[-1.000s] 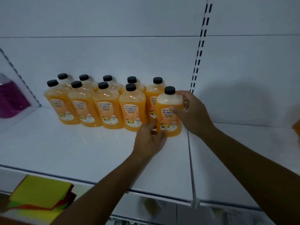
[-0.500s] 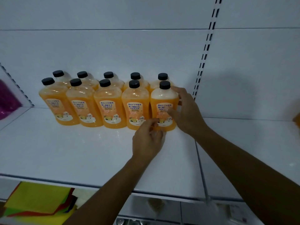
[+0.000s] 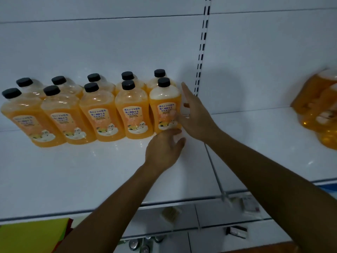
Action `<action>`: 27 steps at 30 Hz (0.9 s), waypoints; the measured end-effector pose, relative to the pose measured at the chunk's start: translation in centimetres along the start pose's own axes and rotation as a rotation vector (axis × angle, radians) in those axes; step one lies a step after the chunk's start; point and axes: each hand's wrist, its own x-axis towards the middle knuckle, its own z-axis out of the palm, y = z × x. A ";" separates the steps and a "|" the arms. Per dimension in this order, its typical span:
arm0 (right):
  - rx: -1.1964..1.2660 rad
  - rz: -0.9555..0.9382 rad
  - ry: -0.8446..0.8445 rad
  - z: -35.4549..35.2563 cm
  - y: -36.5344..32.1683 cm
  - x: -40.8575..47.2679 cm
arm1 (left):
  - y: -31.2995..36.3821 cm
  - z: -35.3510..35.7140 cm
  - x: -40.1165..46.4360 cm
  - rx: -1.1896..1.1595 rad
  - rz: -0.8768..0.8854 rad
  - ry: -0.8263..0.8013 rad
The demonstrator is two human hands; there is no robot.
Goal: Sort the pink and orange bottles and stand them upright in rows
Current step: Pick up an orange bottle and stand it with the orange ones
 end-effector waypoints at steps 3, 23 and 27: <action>-0.090 0.038 0.006 -1.5 0.9 -1.4 | 0.1 0.5 -0.1 0.115 0.072 -0.048; -0.408 0.196 0.308 -25.0 10.4 -17.1 | 21.1 15.8 -0.7 -0.060 0.190 -0.261; -0.413 0.190 0.512 -29.8 12.5 -18.9 | 25.1 19.7 -0.1 -0.144 0.181 -0.305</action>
